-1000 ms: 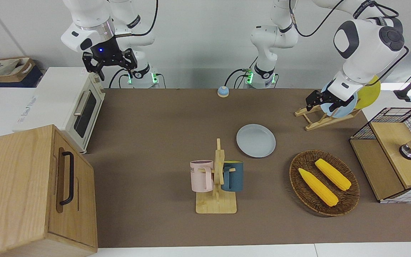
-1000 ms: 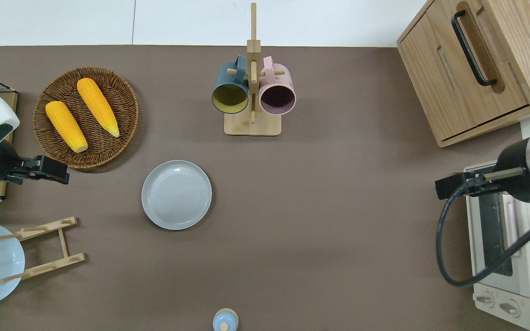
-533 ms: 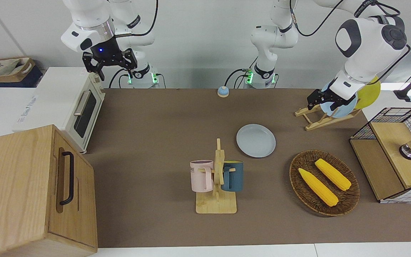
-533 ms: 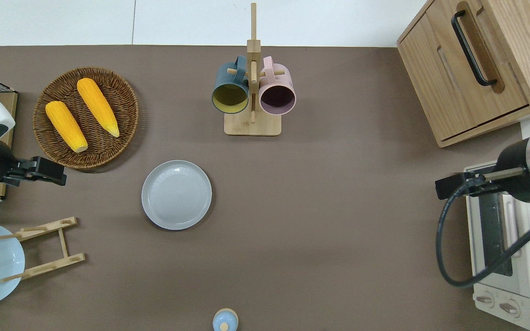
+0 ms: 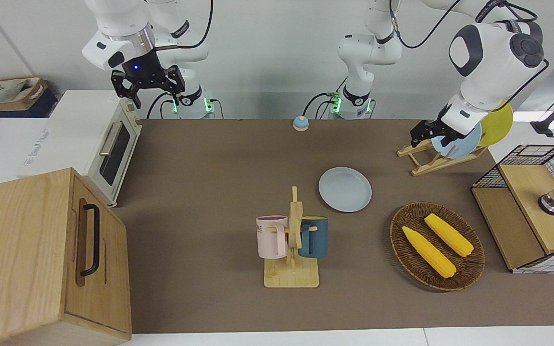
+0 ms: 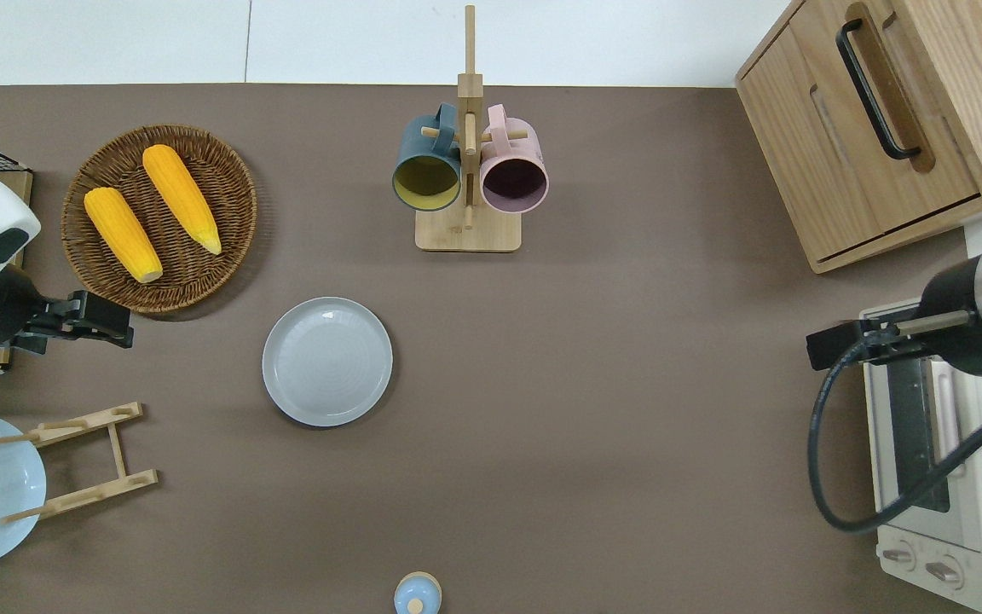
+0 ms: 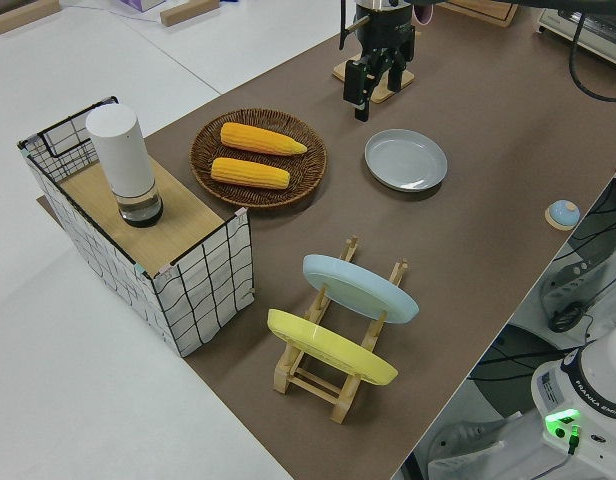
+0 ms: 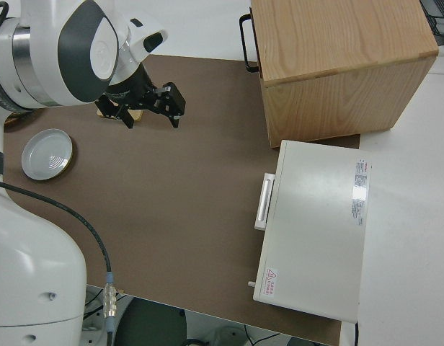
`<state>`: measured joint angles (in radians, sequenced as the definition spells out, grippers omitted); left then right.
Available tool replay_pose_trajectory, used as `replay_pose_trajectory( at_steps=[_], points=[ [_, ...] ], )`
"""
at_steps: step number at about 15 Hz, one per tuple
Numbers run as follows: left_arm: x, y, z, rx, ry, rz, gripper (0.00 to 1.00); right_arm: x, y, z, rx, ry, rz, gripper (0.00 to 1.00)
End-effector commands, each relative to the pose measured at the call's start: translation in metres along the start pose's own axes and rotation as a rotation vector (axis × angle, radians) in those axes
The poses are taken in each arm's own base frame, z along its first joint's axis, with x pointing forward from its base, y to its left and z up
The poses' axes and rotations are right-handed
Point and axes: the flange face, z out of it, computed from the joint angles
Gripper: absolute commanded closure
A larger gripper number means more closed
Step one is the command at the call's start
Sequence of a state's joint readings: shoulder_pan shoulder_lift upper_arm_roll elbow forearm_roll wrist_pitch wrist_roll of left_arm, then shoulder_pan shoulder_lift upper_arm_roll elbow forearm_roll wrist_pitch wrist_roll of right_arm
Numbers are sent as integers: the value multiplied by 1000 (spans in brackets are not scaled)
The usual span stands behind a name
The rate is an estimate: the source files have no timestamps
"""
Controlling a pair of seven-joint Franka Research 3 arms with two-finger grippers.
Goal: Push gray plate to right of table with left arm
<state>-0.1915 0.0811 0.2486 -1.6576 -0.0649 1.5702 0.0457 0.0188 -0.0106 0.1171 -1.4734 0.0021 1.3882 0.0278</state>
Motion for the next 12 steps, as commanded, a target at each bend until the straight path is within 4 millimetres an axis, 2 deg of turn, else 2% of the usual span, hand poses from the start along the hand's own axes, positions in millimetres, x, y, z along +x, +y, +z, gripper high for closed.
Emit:
replay_pose_trajectory(
  at_steps=[1,7,10,12],
  points=[
    [-12,6,9,-7,-20,-6,2,-4,2,-4,10,-2,6,17],
    [-21,18,35,-6,-28,-11,2,-4,1,-4,9,-2,3,17],
    [-42,36,74,-16,41,-75,2,-4,2,-4,10,-2,5,17],
    [-45,36,86,-23,40,-81,2,-4,1,-4,9,-2,3,17]
  ],
)
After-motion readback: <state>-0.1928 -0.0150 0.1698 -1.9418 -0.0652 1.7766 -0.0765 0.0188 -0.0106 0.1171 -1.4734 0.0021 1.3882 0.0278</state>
